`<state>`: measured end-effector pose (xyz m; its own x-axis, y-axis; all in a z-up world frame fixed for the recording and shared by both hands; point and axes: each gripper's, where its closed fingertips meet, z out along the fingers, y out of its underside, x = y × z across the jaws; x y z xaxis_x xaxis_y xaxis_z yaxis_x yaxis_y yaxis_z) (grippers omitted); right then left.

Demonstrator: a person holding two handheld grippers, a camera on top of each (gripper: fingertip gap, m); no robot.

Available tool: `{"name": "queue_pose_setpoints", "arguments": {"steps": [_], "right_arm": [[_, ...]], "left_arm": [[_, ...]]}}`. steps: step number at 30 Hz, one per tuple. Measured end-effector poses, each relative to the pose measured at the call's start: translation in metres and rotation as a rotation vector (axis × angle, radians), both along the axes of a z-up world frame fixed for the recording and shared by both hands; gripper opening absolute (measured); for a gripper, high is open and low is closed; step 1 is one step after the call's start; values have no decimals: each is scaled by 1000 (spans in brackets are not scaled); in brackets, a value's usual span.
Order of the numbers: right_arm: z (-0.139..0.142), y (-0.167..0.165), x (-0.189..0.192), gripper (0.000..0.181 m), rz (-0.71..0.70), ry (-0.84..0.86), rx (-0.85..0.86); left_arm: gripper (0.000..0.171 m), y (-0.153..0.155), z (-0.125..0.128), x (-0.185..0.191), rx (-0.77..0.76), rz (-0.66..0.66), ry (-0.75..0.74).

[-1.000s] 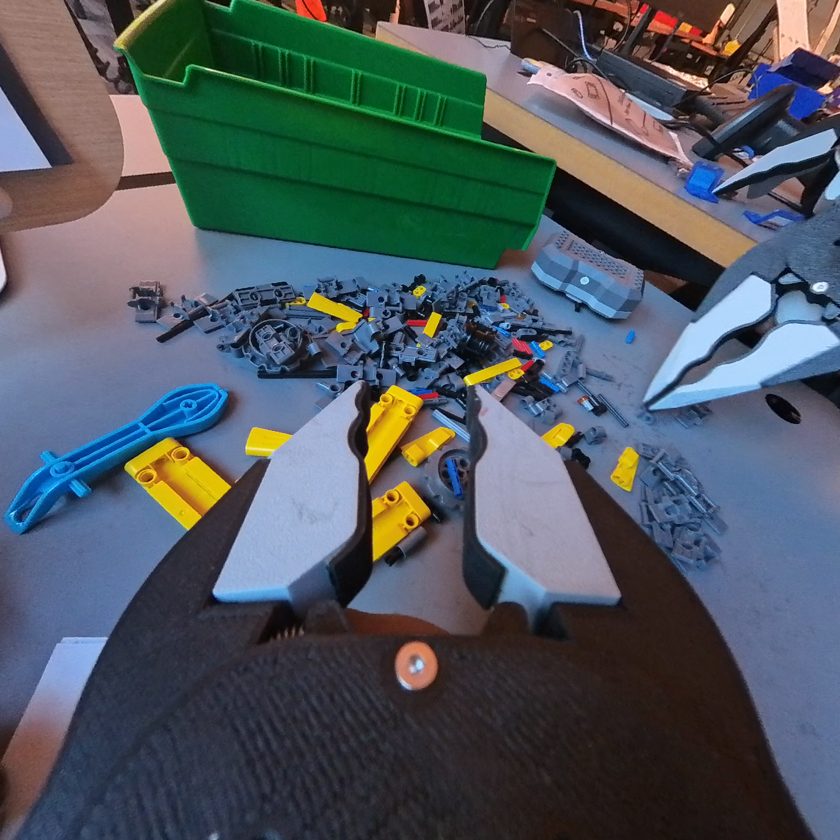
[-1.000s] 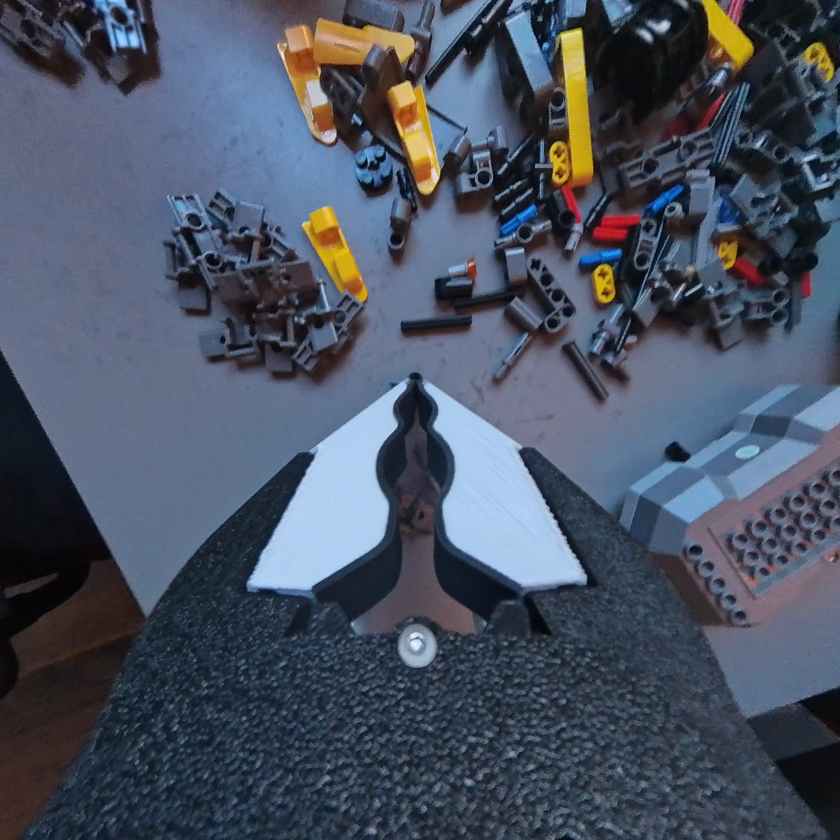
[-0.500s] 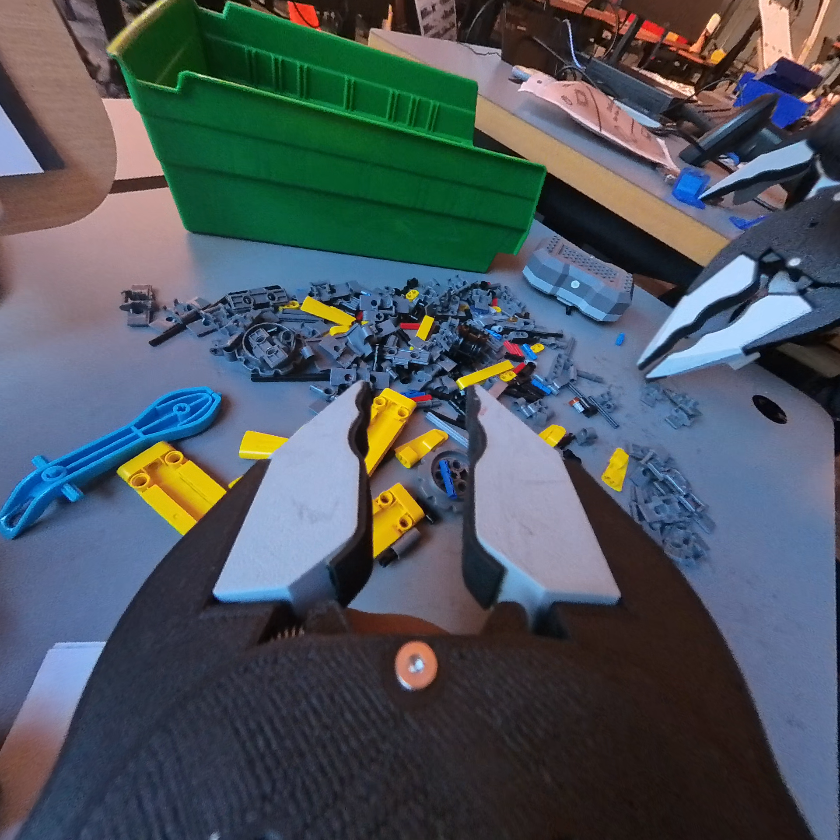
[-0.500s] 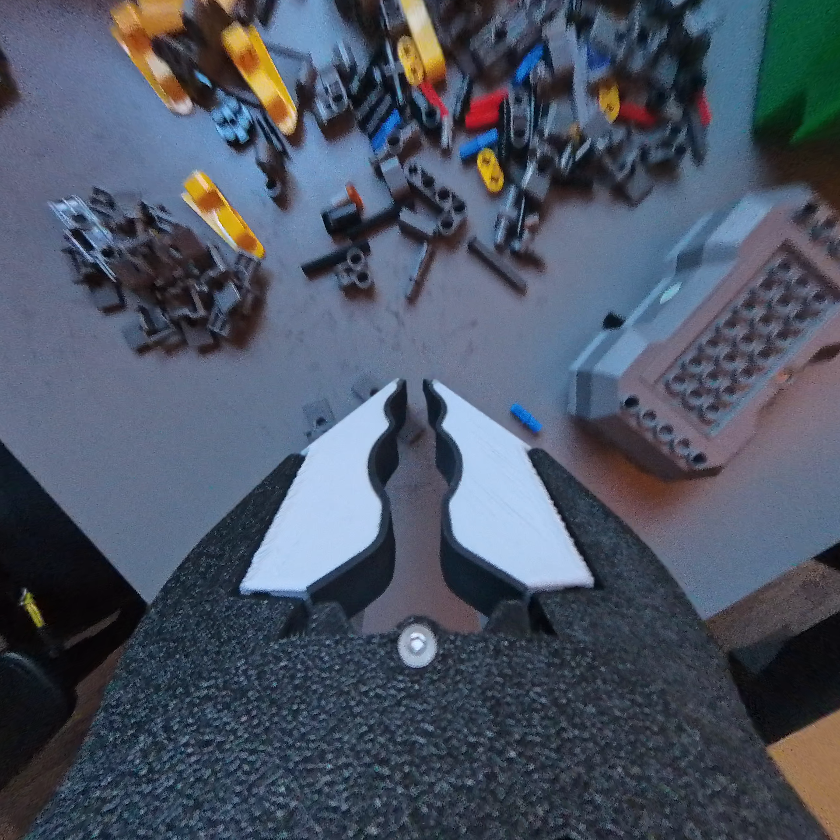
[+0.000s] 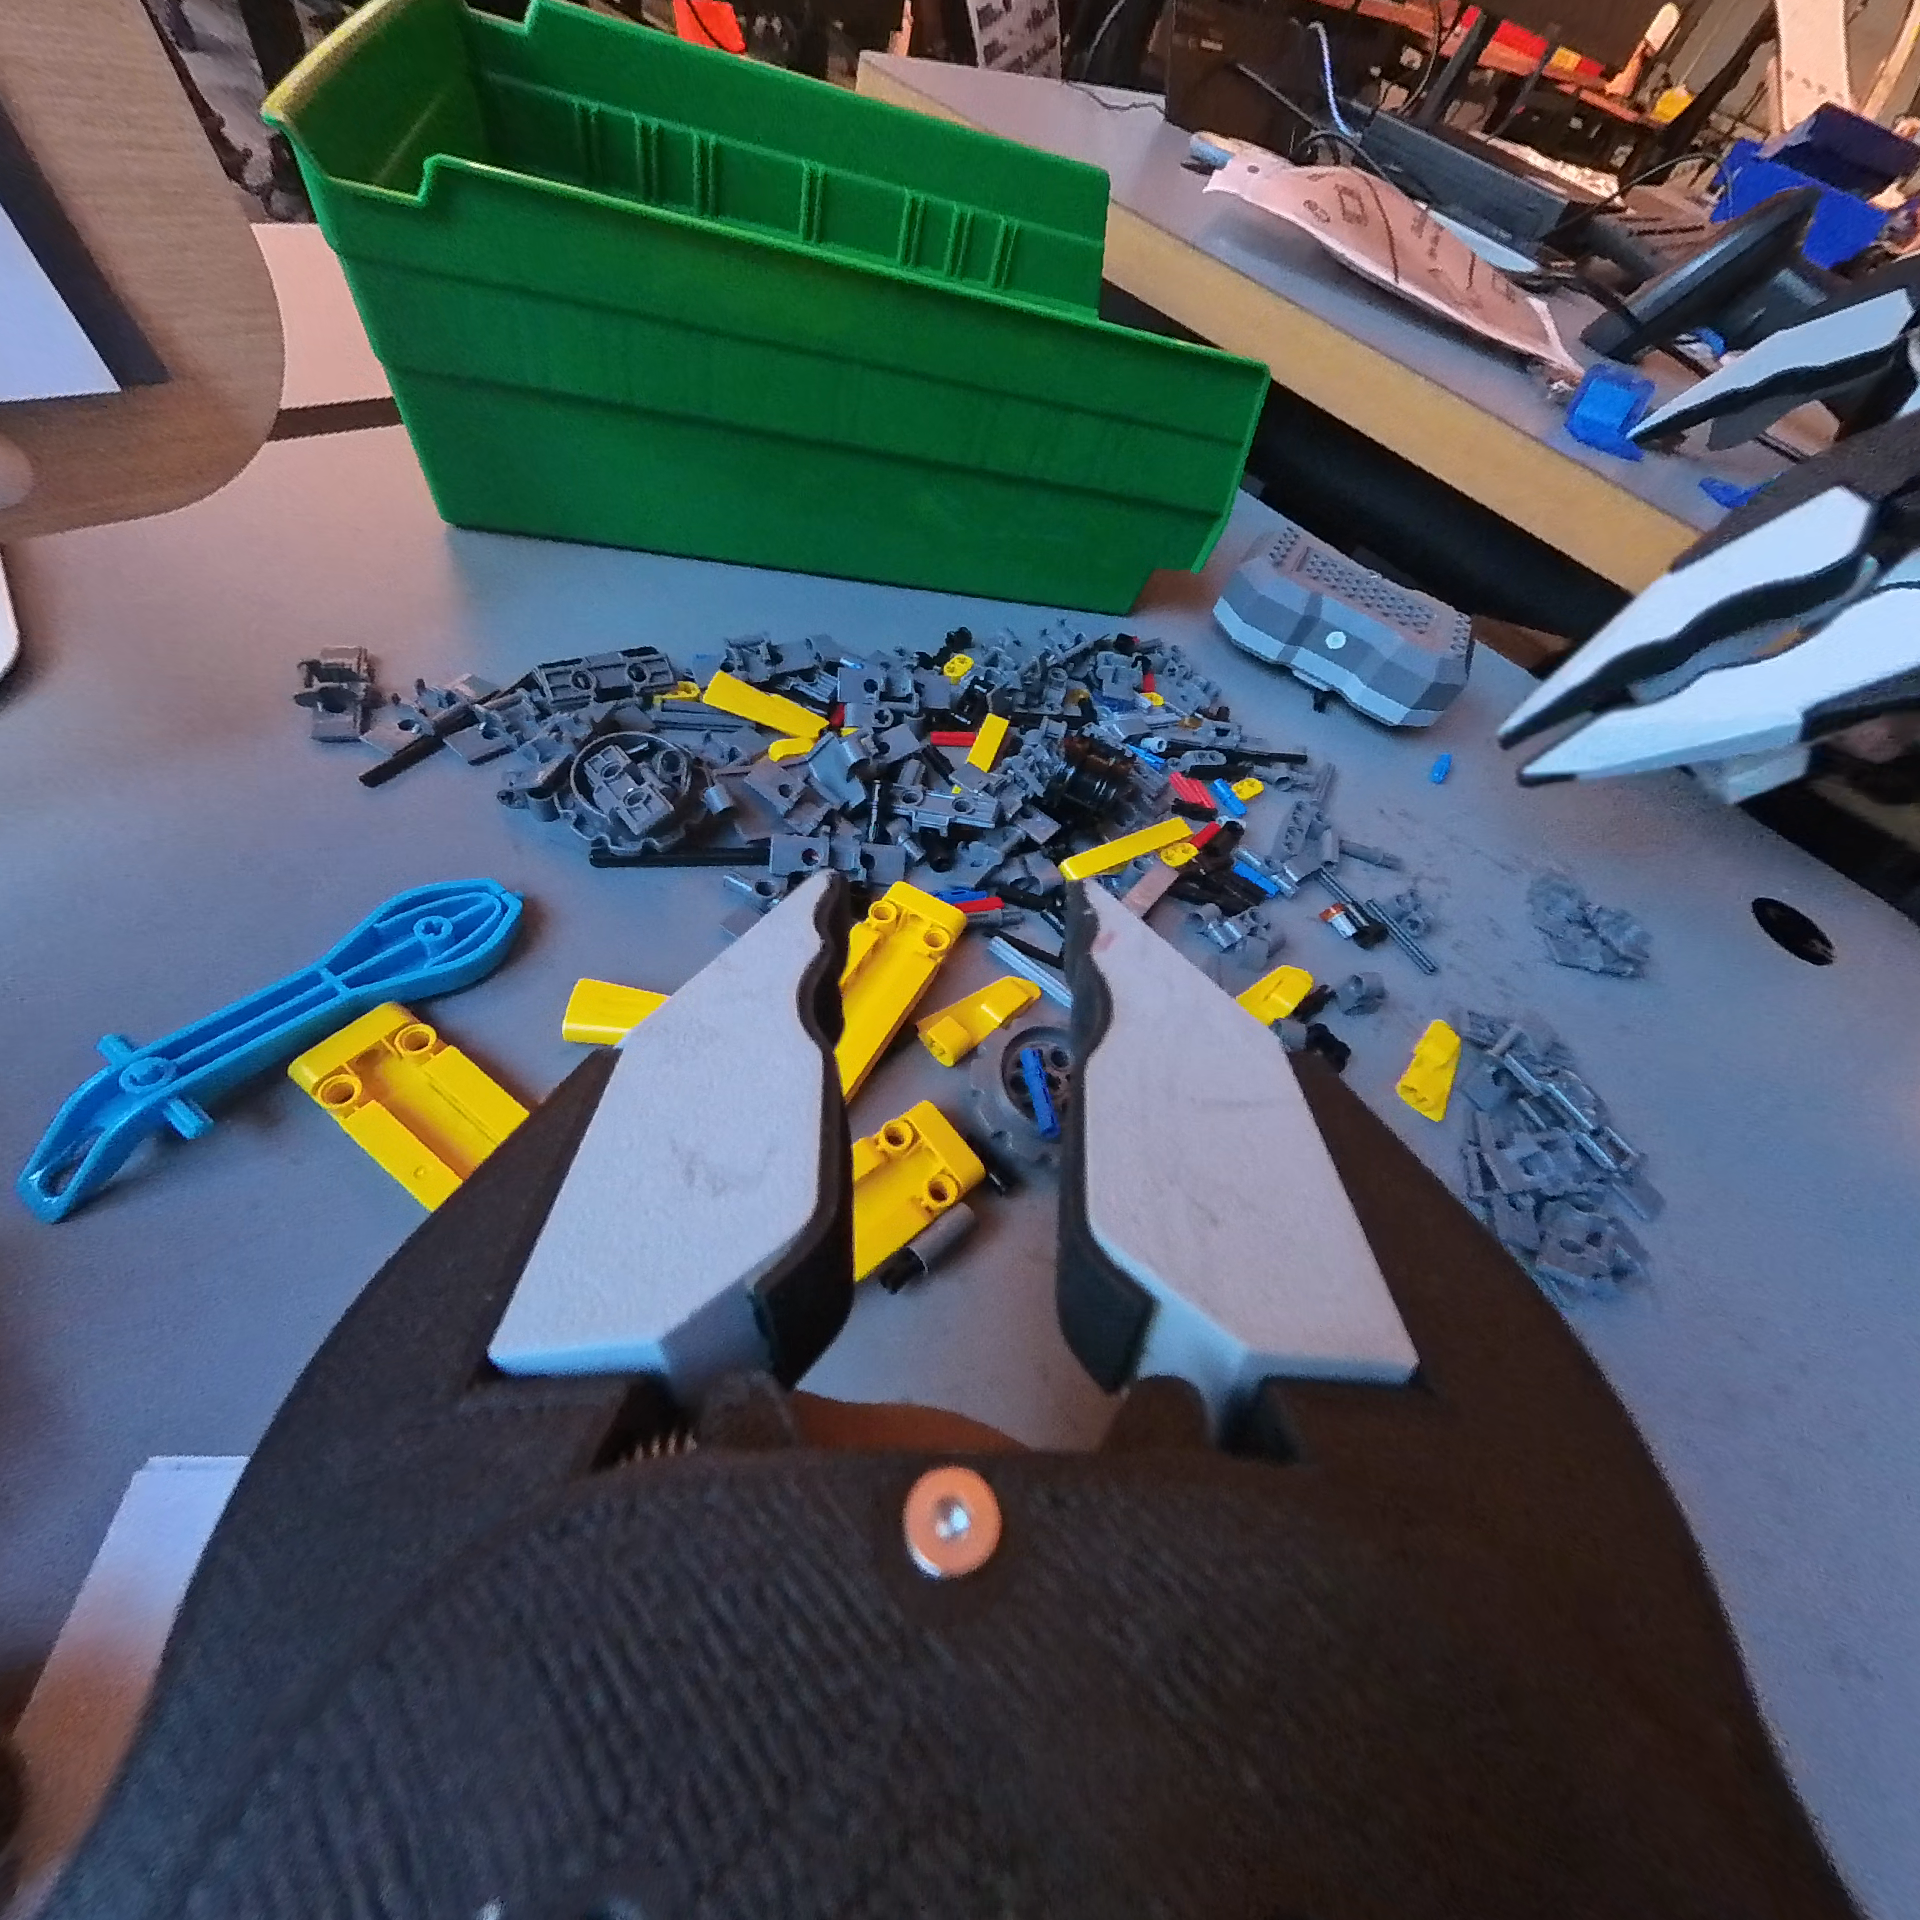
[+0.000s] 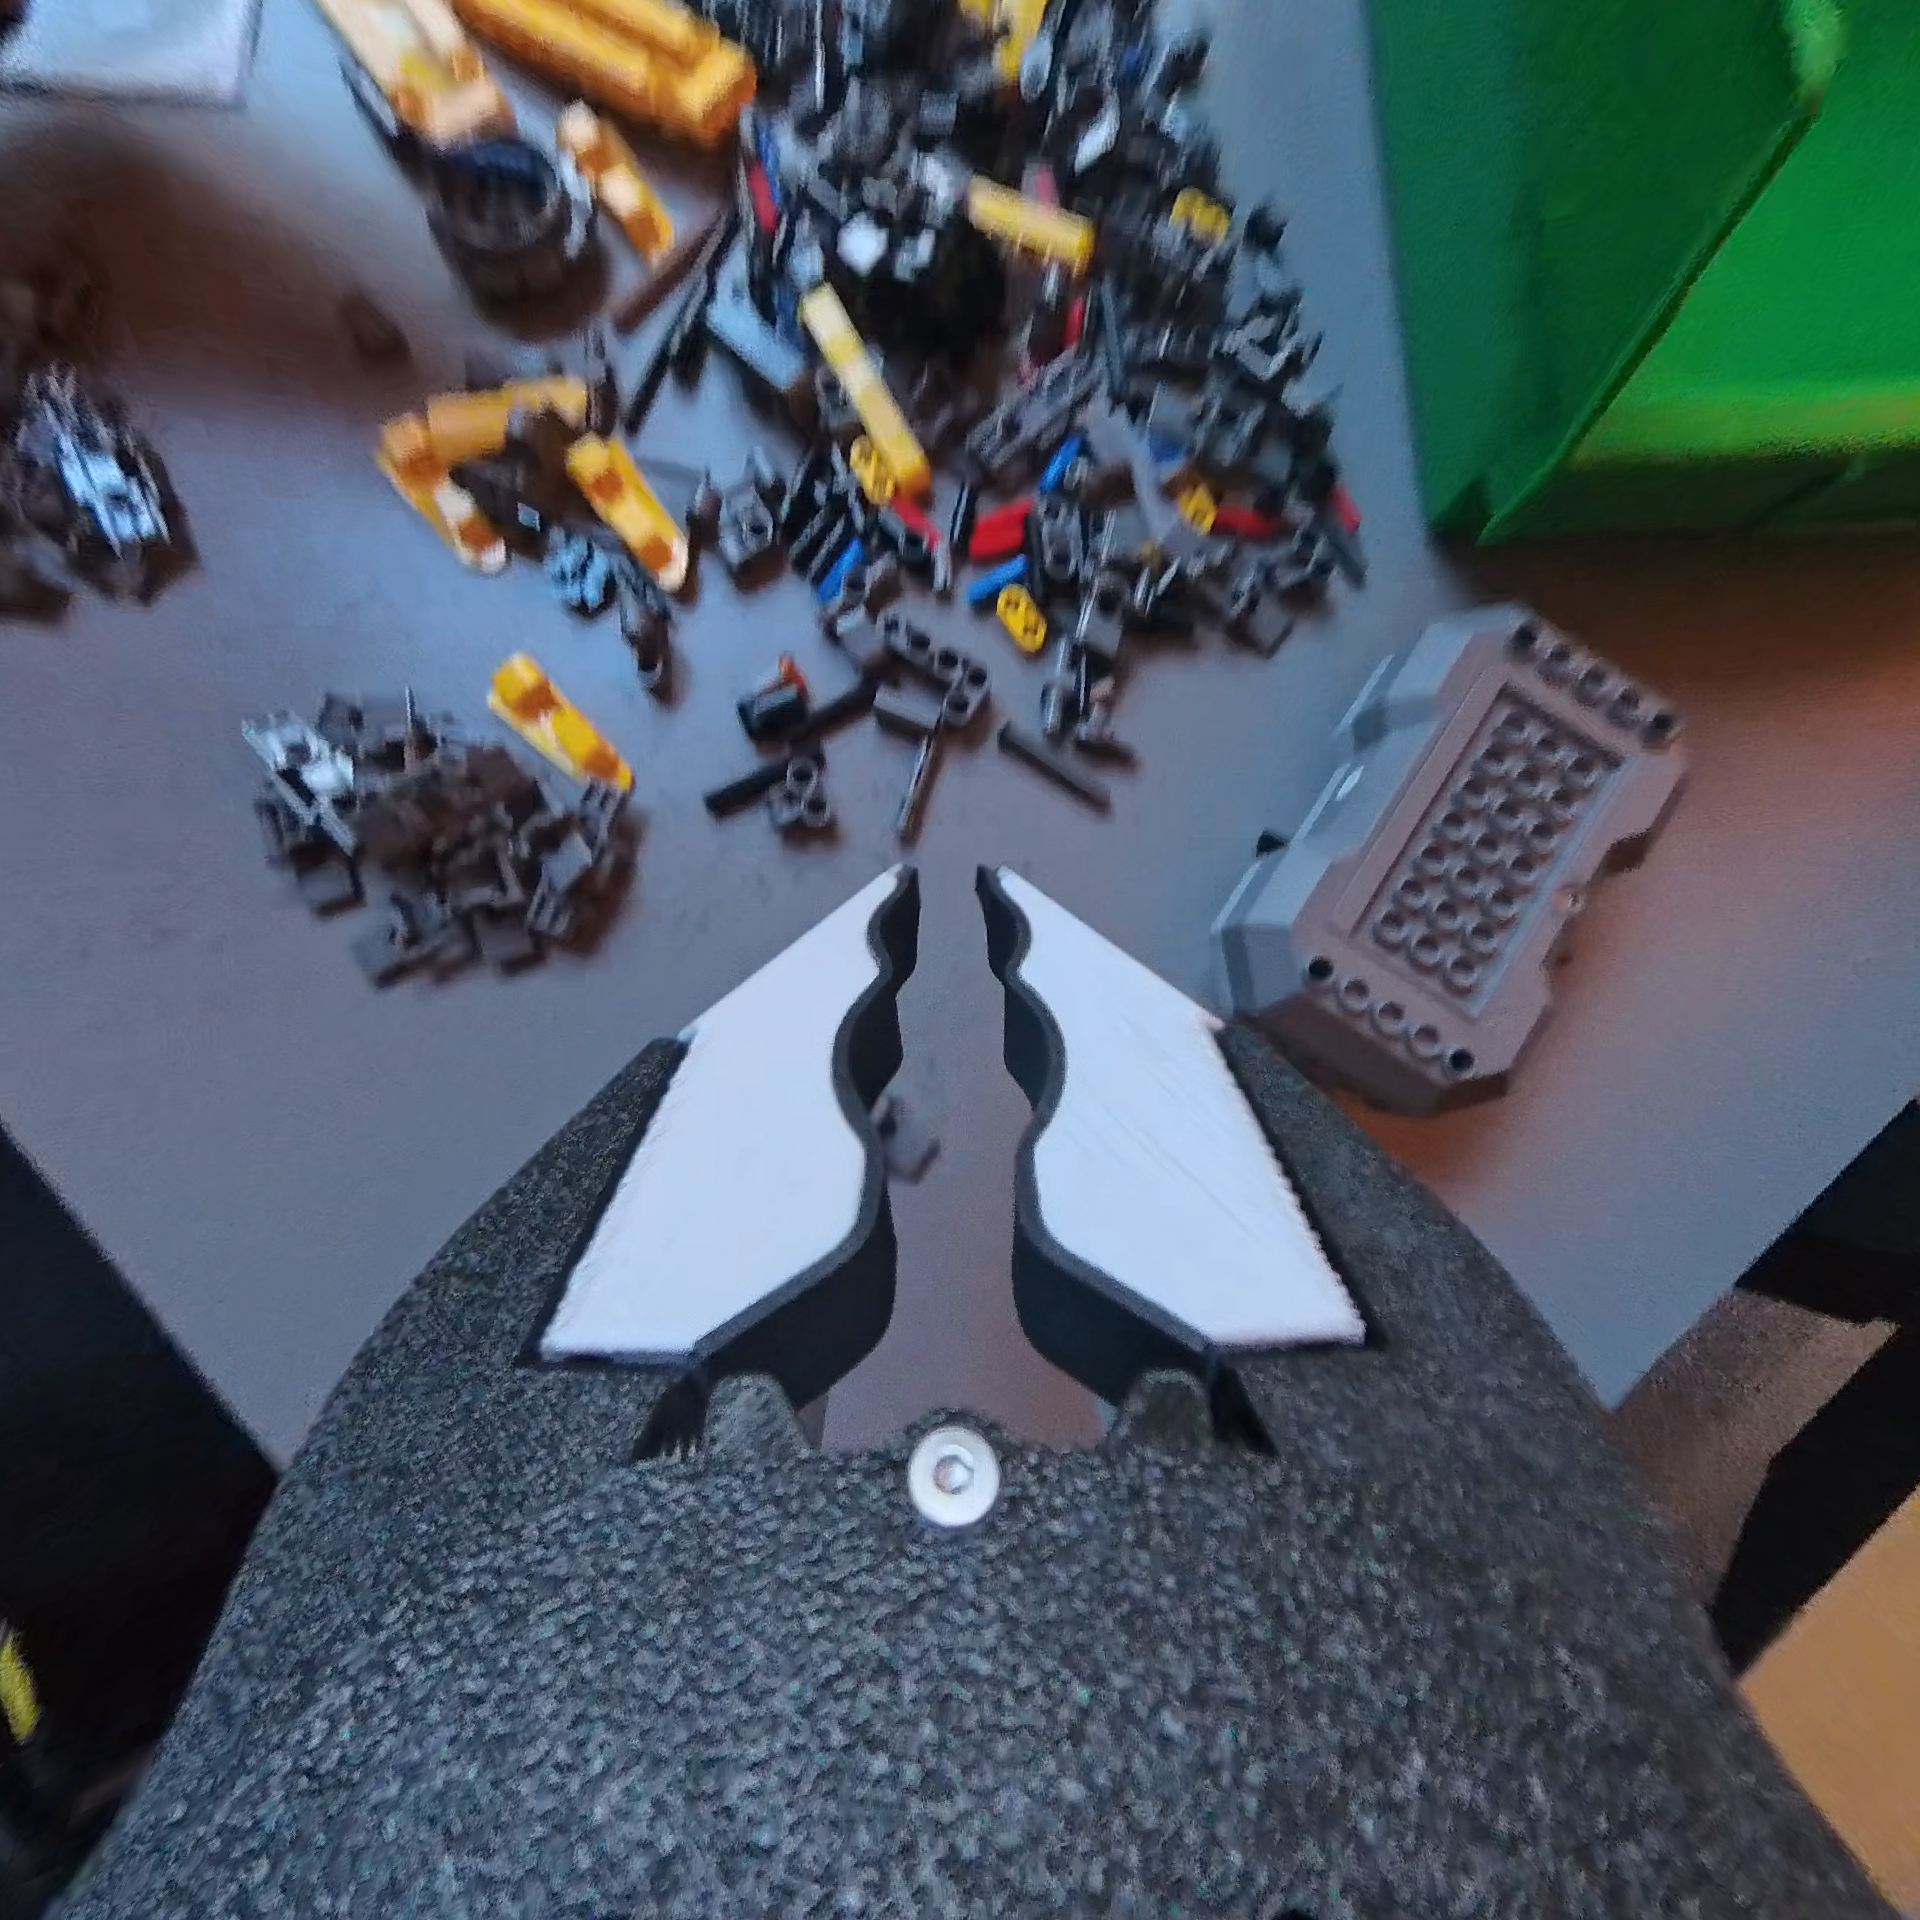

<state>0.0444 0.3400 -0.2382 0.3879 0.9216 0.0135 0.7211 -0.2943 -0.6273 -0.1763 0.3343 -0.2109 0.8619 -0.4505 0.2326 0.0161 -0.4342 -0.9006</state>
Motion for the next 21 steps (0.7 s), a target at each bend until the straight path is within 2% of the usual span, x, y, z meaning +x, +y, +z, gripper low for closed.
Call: {"name": "queue_pose_setpoints", "arguments": {"steps": [4, 8, 13, 16, 21], "right_arm": [[-1, 10, -27, 12, -30, 90, 32], [-18, 17, -40, 14, 11, 33, 10], [-18, 15, -58, 15, 53, 52, 7], [-6, 25, -74, 15, 60, 119, 56], [43, 50, -108, 16, 55, 337, 183]], "left_arm": [[38, 1, -3, -1, -9, 3, 5], [38, 1, -5, 0, -13, 1, 10], [37, 1, -1, -2, -5, 9, 3], [37, 2, 0, -2, -2, 12, -2], [38, 3, -10, -3, -19, 18, 37]]}}
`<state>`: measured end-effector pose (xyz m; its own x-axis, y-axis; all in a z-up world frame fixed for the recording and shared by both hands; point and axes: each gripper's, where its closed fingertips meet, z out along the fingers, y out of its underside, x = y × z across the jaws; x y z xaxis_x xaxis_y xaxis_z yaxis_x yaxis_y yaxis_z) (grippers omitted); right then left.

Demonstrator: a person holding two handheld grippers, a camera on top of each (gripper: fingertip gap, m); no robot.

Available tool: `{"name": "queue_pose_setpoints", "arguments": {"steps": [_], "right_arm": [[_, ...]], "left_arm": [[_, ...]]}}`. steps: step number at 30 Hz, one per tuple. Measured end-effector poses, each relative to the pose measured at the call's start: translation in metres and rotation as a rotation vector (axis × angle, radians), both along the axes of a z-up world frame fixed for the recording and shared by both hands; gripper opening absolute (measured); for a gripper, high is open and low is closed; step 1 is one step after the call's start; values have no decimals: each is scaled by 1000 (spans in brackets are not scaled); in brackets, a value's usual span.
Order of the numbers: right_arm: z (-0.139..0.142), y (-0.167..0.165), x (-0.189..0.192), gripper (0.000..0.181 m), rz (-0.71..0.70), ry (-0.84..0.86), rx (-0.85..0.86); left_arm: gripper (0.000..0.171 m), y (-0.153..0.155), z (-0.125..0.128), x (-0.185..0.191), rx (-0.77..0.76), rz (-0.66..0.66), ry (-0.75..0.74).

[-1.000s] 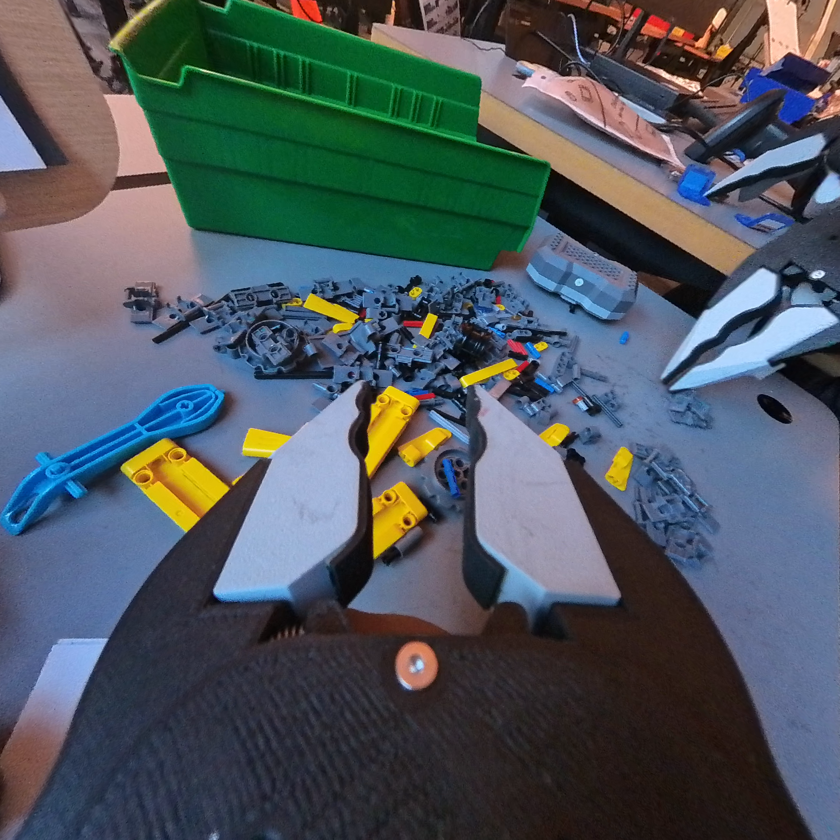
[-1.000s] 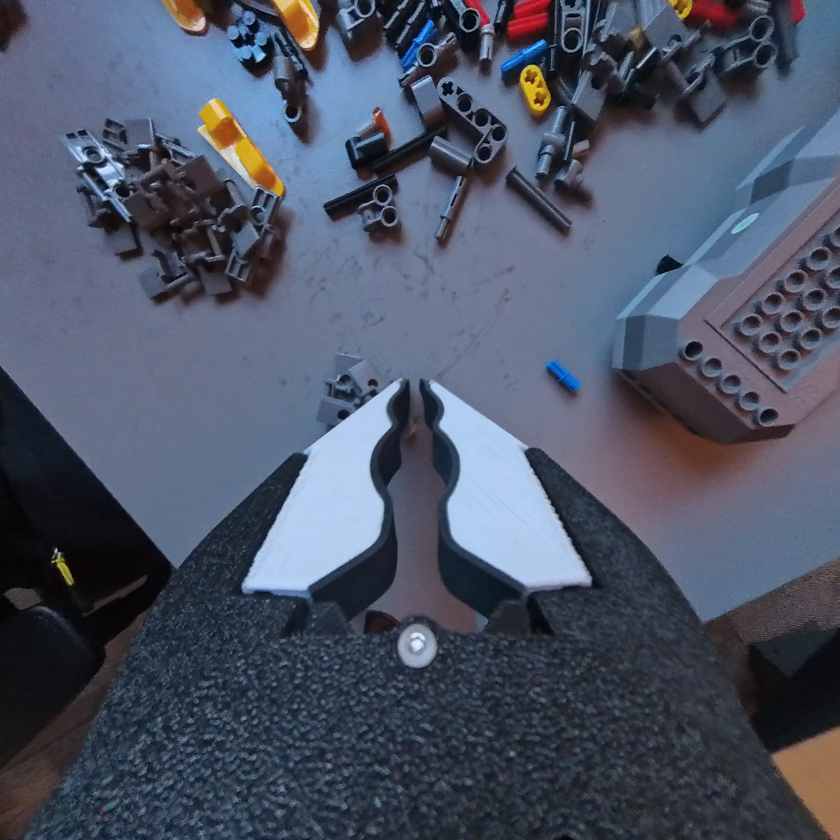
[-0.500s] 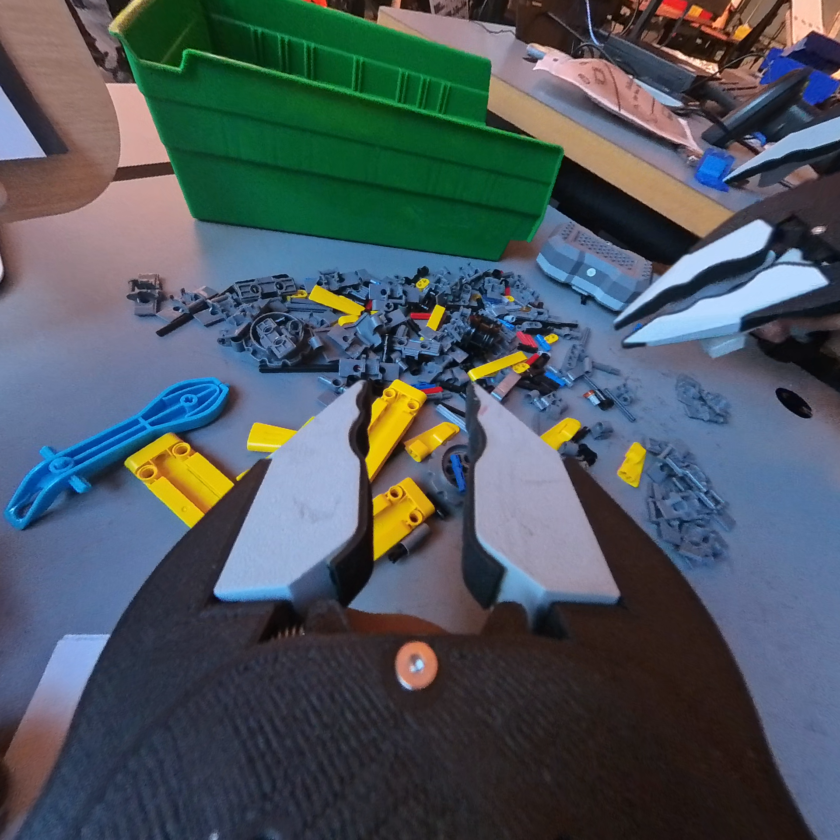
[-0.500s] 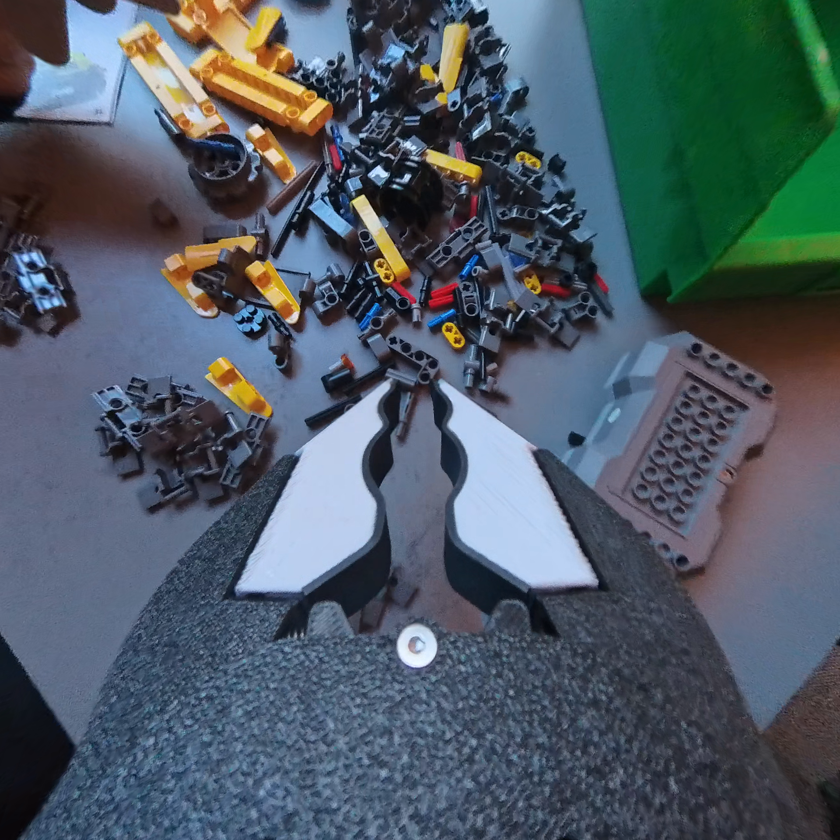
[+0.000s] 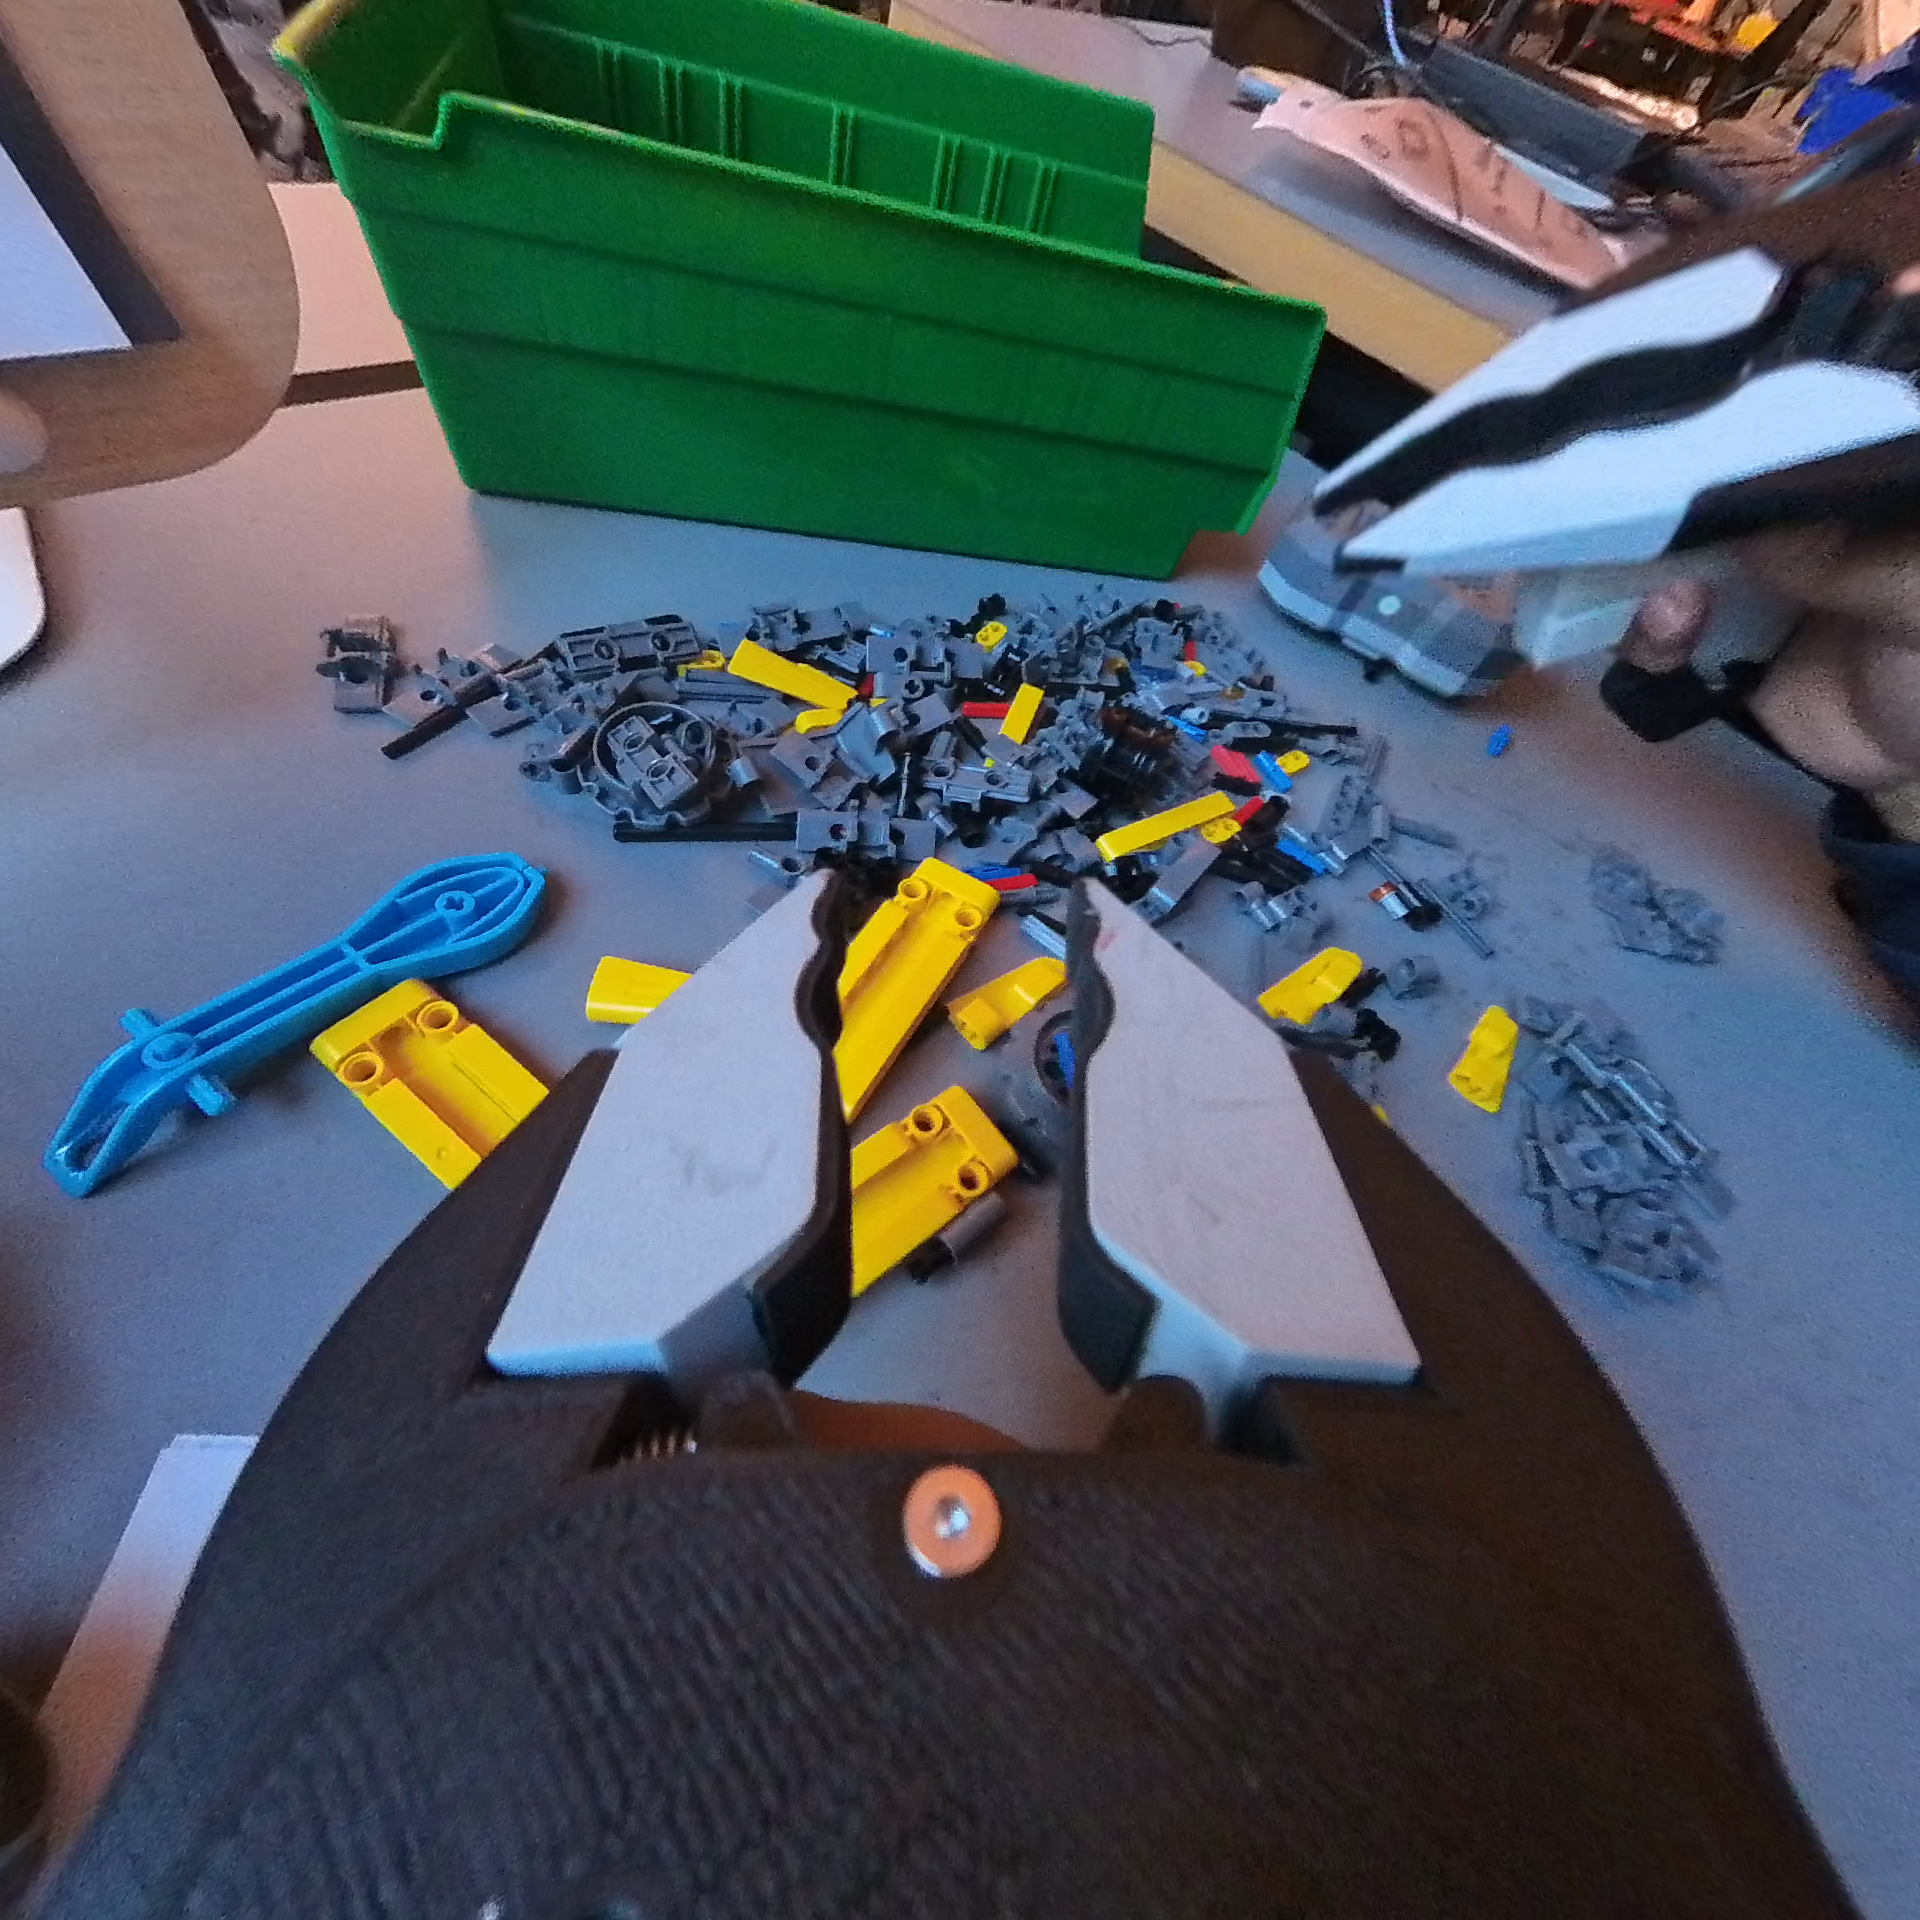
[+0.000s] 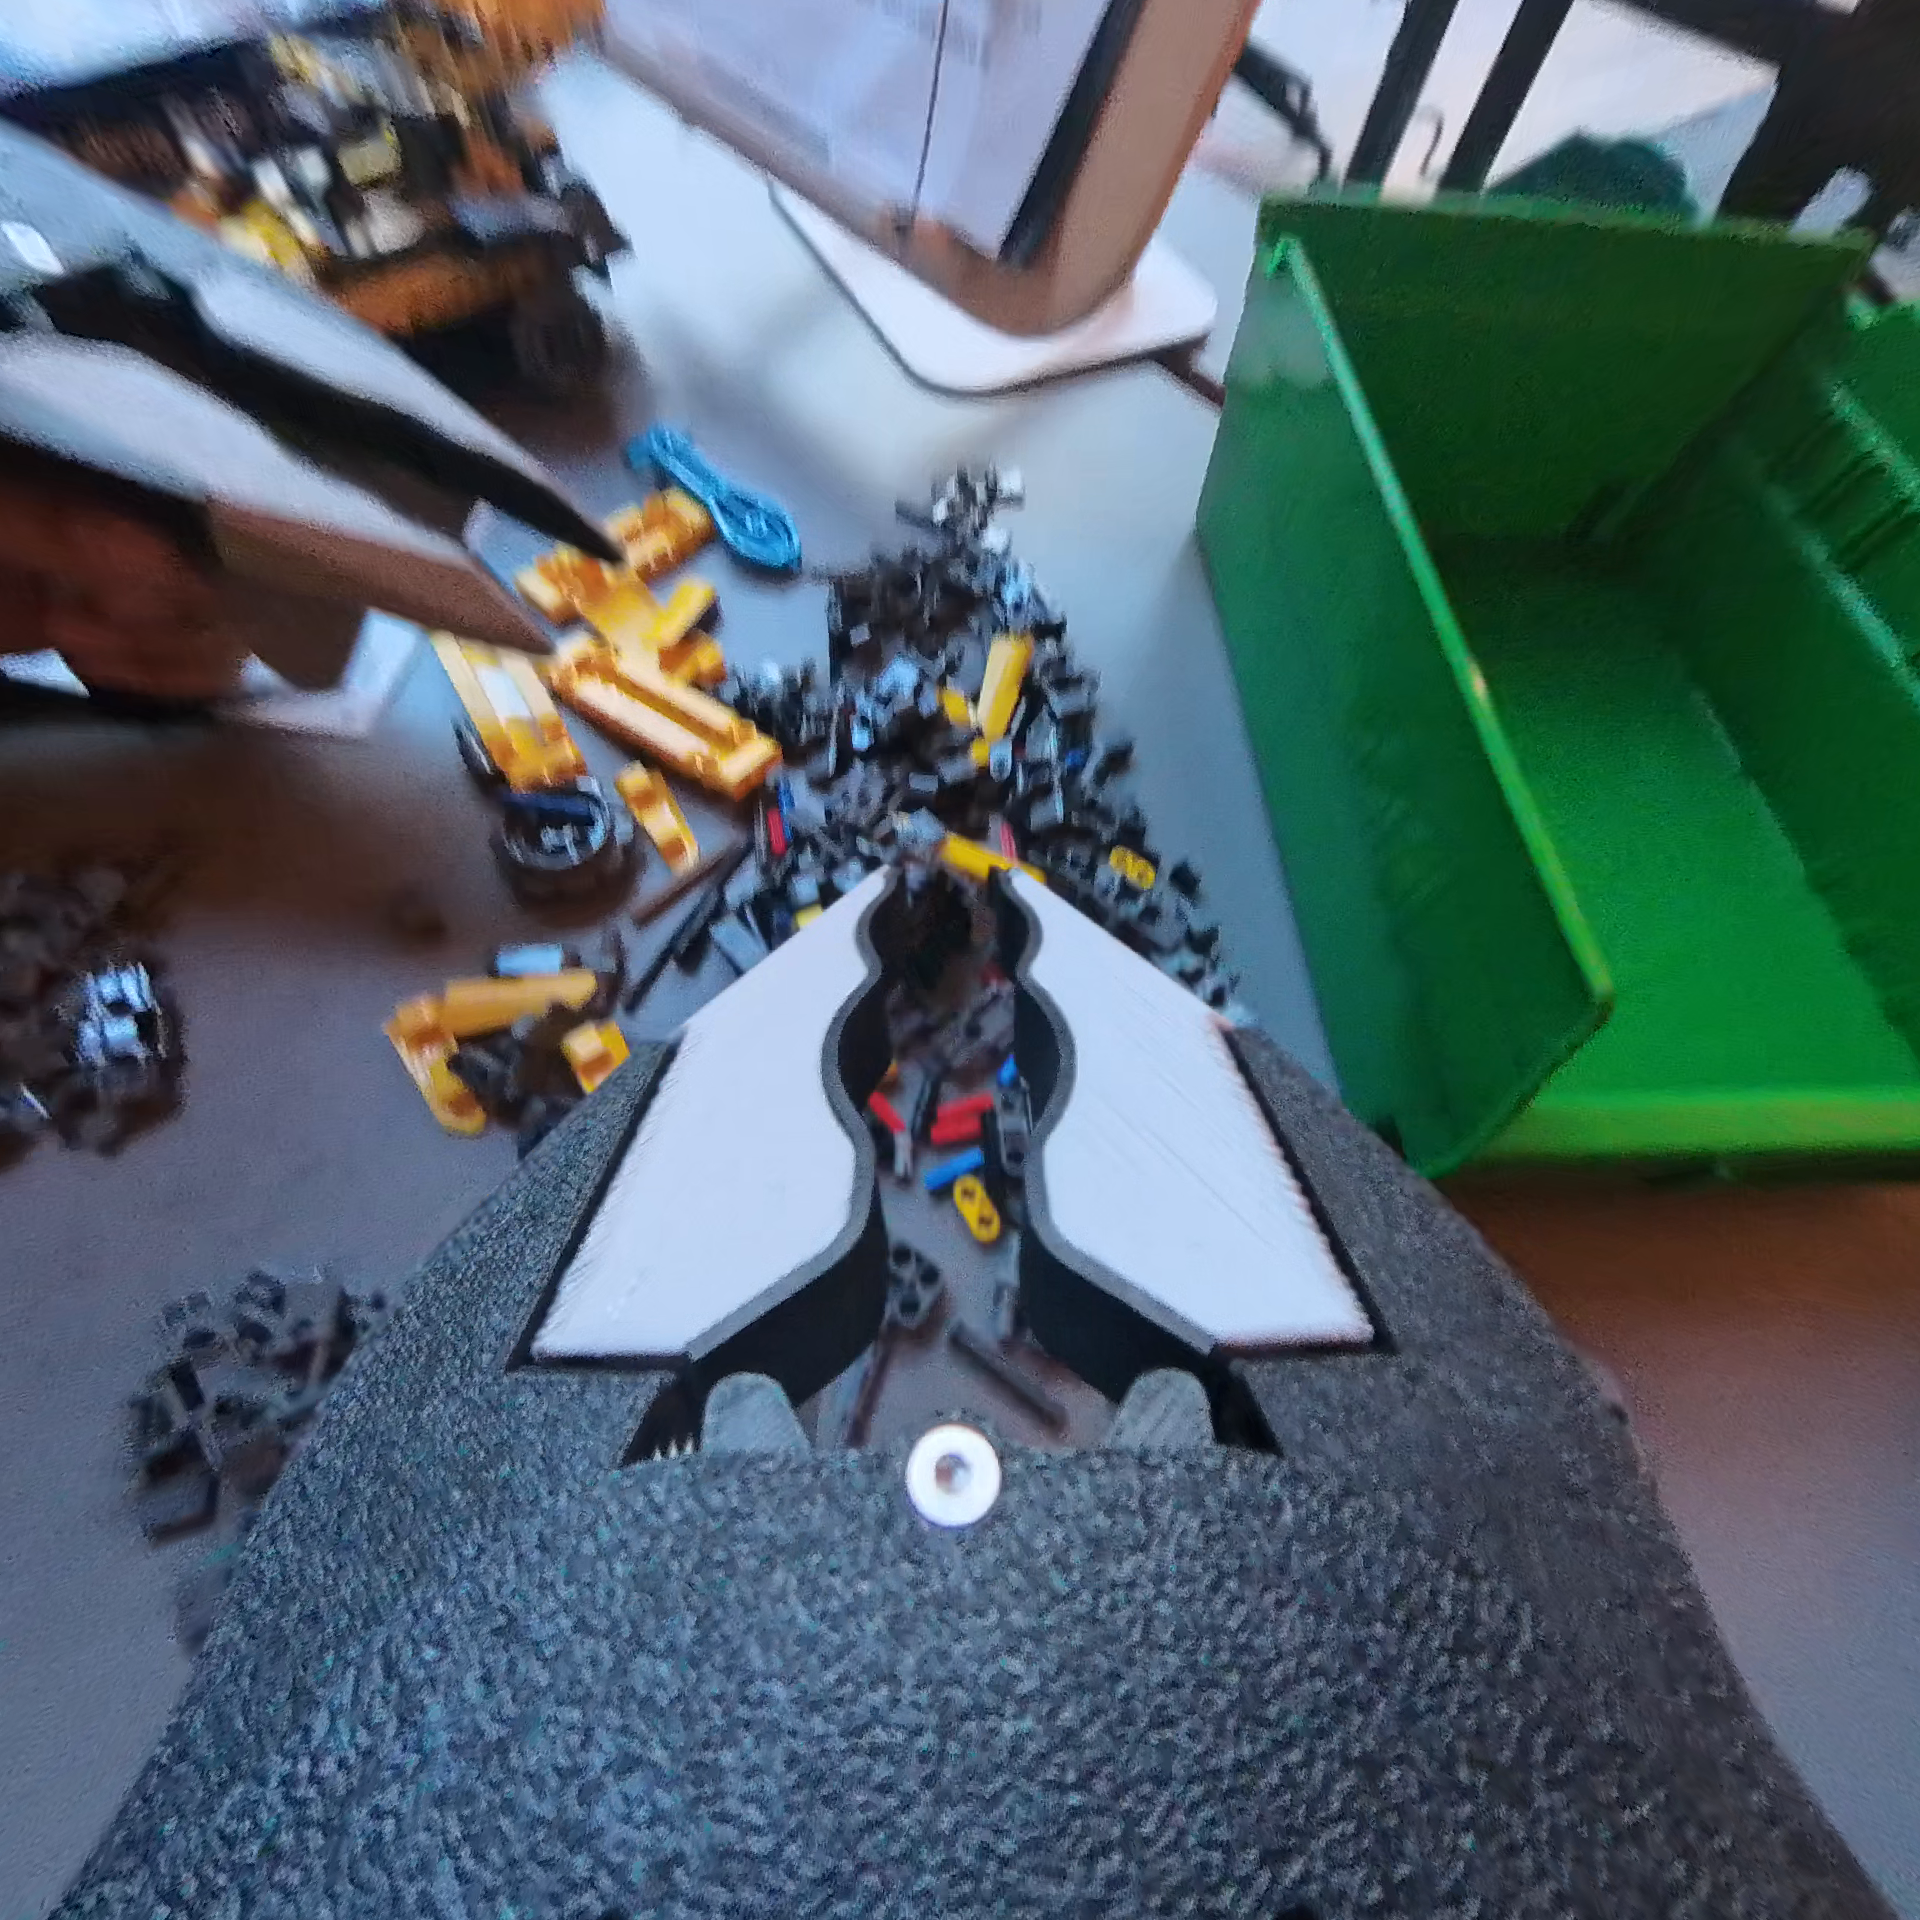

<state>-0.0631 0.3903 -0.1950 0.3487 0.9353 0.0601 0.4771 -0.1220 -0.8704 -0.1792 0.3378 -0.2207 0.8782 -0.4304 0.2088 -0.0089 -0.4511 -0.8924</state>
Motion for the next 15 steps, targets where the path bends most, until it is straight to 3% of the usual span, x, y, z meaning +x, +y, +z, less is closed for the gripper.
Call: {"name": "queue_pose_setpoints", "arguments": {"steps": [6, 11, 15], "right_arm": [[30, 10, -27, 17, -40, 127, -2], [44, 24, -11, 15, -175, 121, 209], [51, 30, -2, 15, -225, 206, 175]], "left_arm": [[43, 2, -4, -1, -18, 16, 12], [46, 0, 4, 4, 10, 21, 15], [47, 0, 13, 17, 4, -2, 8]]}}
